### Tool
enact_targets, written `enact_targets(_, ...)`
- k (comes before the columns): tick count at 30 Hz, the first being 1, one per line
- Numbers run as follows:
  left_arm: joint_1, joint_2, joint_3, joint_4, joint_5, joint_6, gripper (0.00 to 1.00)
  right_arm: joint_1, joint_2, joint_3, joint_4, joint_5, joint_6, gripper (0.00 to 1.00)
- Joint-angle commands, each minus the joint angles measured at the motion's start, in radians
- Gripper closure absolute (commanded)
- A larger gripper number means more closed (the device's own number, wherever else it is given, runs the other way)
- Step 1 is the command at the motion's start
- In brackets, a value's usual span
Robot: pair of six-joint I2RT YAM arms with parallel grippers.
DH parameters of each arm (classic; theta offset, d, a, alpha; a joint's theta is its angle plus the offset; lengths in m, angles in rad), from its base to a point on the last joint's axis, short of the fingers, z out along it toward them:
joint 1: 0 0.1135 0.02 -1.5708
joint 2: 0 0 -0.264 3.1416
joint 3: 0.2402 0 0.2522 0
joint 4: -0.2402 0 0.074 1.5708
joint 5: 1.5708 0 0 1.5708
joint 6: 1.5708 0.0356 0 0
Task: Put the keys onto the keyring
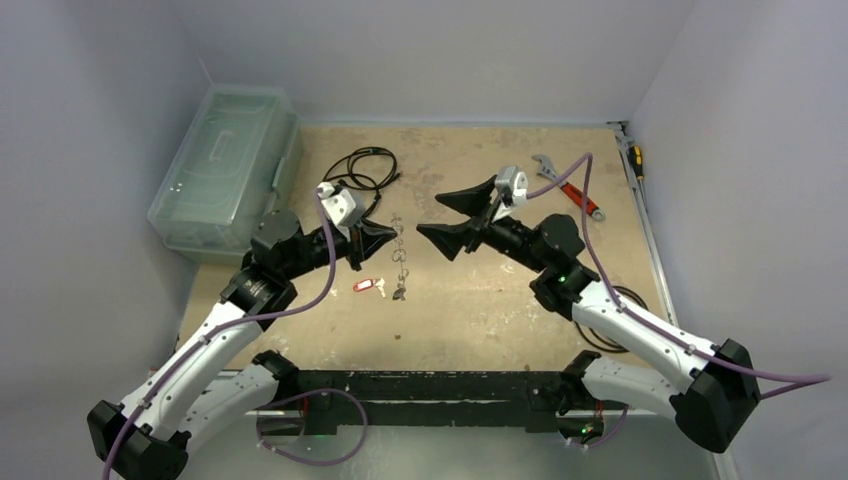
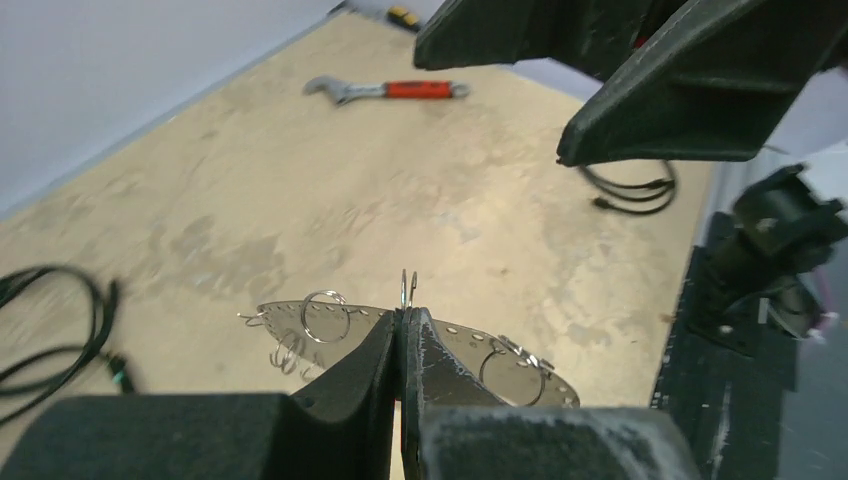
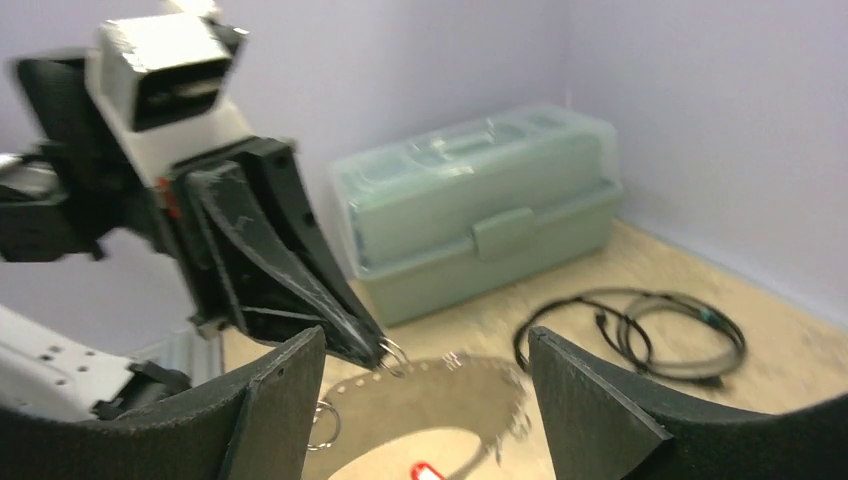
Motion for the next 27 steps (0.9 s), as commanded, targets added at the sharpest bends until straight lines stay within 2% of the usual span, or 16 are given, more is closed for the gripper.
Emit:
enact_targets(1, 0.001, -0.043, 0.035, -0.126, -0.243, 0.084, 1.00, 0.002, 0.035, 0.077, -0.227, 0.179, -0.080, 0.23)
enact_targets(6, 0.001, -0.055, 0.021, -0.194, -0.604, 0.123, 1.00, 0.002, 0.107, 0.099, -0.327, 0.234, -0.078, 0.24)
enact_targets(7, 0.002, -0.054, 0.020, -0.203, -0.636, 0.127, 1.00, 0.003, 0.122, 0.107, -0.351, 0.220, -0.081, 0.25)
enact_targets(10, 0.010, -0.058, 0.013, -0.204, -0.663, 0.130, 1.00, 0.003, 0.175, 0.121, -0.392, 0.136, -0.097, 0.27)
enact_targets(14, 0.020, -0.059, 0.007, -0.208, -0.725, 0.131, 1.00, 0.004, 0.242, 0.103, -0.344, -0.034, -0.164, 0.28)
enact_targets(18, 0.028, -0.054, 0.005, -0.219, -0.763, 0.131, 1.00, 0.005, 0.389, 0.151, -0.347, -0.179, -0.222, 0.32)
enact_targets(20, 0.029, -0.056, 0.002, -0.218, -0.775, 0.130, 1.00, 0.006, 0.450, 0.138, -0.267, -0.233, -0.240, 0.38)
enact_targets(23, 0.030, -0.065, -0.003, -0.217, -0.798, 0.130, 1.00, 0.014, 0.534, 0.100, -0.092, -0.263, -0.247, 0.38)
enact_targets(27, 0.030, -0.078, -0.008, -0.218, -0.810, 0.130, 1.00, 0.027, 0.652, 0.160, -0.083, -0.286, -0.327, 0.40)
